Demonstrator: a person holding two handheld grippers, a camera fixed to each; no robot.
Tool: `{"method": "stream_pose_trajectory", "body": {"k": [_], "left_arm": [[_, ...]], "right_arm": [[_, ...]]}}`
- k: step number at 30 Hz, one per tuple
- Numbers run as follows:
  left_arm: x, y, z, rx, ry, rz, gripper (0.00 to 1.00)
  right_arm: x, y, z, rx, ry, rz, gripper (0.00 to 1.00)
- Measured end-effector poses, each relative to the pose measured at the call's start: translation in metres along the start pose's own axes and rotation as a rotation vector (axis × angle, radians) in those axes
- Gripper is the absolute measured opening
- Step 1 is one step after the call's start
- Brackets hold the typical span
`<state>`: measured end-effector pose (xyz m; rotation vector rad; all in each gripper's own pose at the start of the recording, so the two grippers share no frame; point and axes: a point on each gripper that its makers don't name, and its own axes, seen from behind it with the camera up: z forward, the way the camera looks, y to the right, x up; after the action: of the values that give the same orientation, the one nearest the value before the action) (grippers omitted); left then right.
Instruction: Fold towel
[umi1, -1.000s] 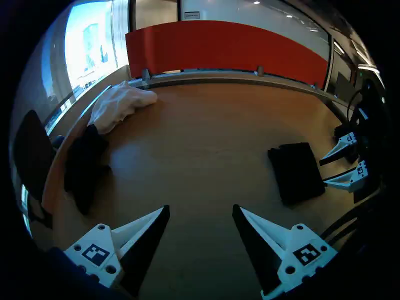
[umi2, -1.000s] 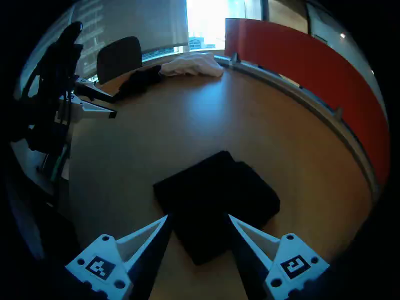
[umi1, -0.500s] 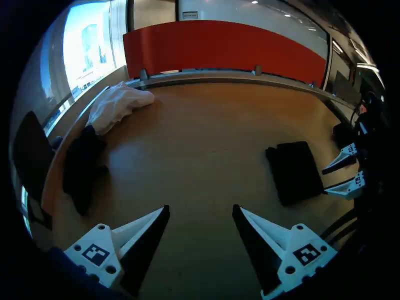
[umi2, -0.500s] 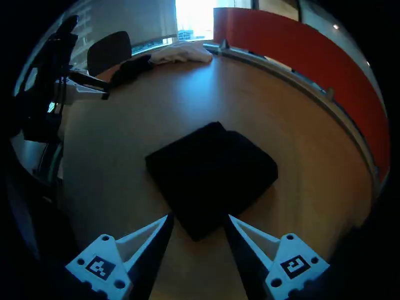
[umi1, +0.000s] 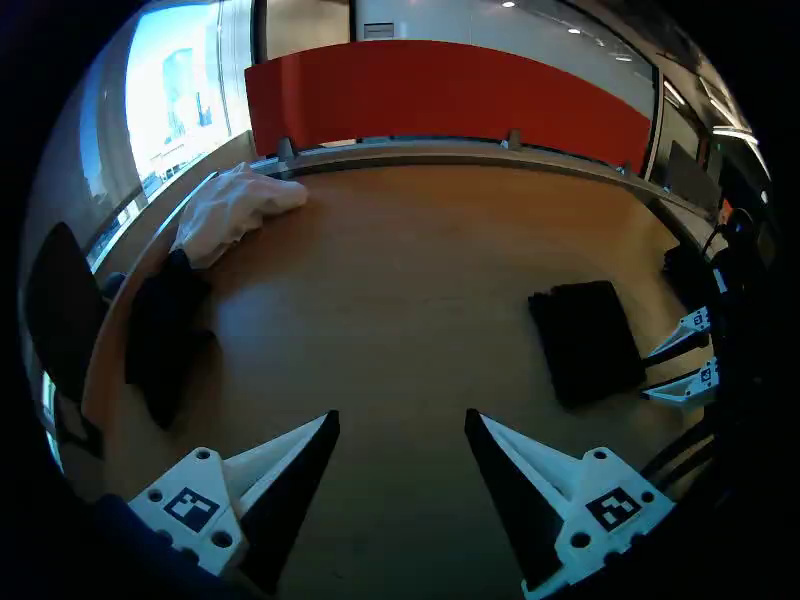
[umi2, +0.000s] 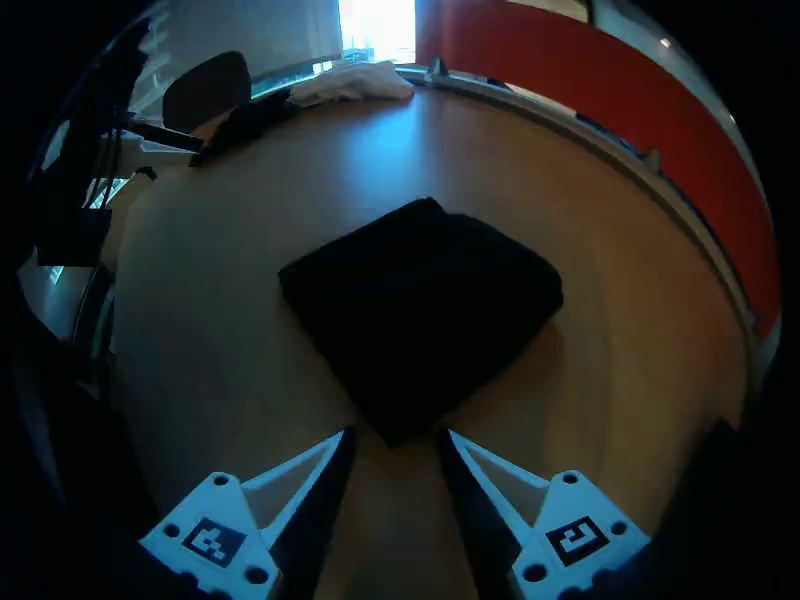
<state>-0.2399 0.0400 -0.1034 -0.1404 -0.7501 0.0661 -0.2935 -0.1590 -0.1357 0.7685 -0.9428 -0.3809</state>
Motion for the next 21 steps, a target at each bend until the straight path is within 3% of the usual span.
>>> {"method": "stream_pose_trajectory", "body": {"k": [12,14,21], "left_arm": [[0.0002,-0.0014,-0.0003,0.001,0.002,-0.002,0.93],[-0.0002,-0.0017,-0.0002,0.002,0.001,-0.003,0.93],[-0.0025,-0.0021,-0.0003,0.002,0.0,-0.003,0.93]], "right_arm": [[0.0001,0.0019,-0.001,-0.01,0.01,0.009,0.11],[0.0006,0.0021,-0.0011,-0.014,0.012,0.01,0.06],[0.0069,0.0032,-0.0052,-0.014,0.03,0.018,0.05]]}}
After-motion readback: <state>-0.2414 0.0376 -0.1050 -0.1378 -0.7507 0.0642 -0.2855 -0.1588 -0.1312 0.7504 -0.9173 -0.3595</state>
